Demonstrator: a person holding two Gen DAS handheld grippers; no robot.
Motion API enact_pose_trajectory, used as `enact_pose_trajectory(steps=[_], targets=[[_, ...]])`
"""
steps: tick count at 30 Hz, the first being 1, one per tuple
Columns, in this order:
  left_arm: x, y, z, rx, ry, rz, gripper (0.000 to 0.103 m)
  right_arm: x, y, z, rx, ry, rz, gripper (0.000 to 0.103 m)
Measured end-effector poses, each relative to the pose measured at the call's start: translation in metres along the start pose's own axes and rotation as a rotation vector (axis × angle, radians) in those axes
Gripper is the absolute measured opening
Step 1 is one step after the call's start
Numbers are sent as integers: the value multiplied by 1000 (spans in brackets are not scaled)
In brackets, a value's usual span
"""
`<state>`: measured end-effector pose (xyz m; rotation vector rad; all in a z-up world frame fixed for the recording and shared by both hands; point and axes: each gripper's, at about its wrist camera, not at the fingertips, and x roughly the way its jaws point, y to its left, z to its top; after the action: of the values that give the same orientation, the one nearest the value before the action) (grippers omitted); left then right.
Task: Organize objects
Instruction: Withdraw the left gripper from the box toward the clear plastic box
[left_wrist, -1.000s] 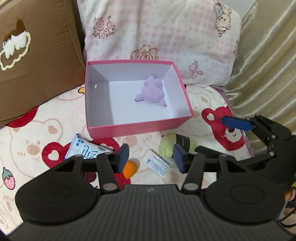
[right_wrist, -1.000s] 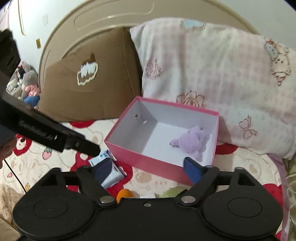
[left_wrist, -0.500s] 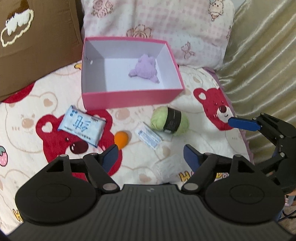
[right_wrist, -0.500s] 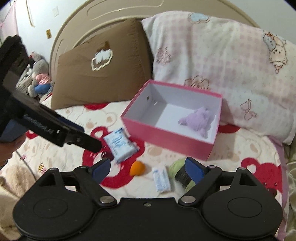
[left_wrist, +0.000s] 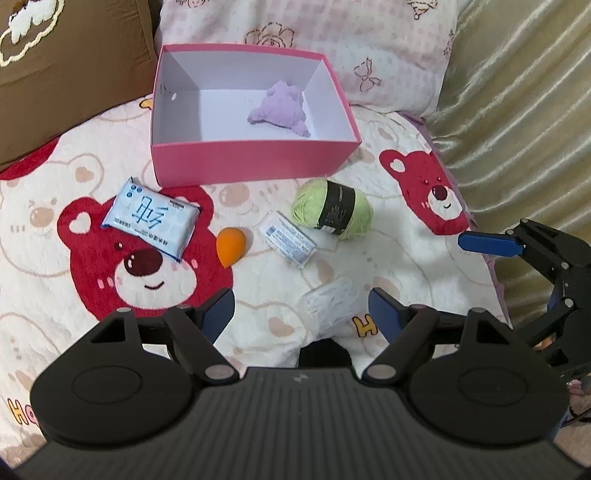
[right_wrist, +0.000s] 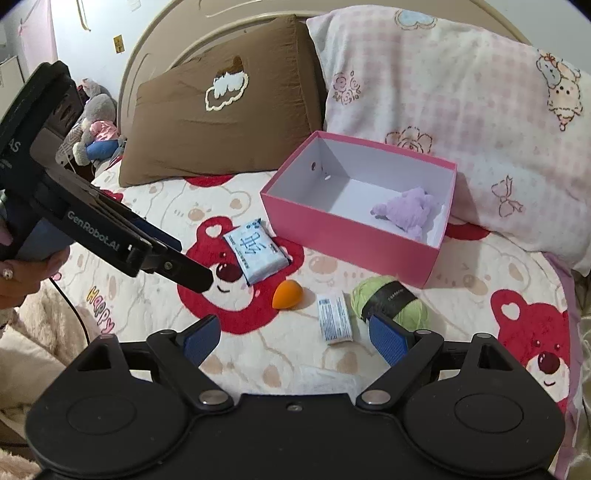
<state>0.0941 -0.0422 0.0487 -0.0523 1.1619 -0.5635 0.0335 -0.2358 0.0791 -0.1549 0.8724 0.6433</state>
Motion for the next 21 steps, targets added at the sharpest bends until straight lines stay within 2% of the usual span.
enact_pose_trajectory(steps=[6,14,21], targets=[[20,-5,-17,4,18,40,79,7,-6,-20,-7,14,36,91],[44,-9,-35,-20,42,43,79,27,-8,-49,-28,35,52,90],[66,-16,-51,-18,82,62,79,42,-16,-73,3,34,48,90]])
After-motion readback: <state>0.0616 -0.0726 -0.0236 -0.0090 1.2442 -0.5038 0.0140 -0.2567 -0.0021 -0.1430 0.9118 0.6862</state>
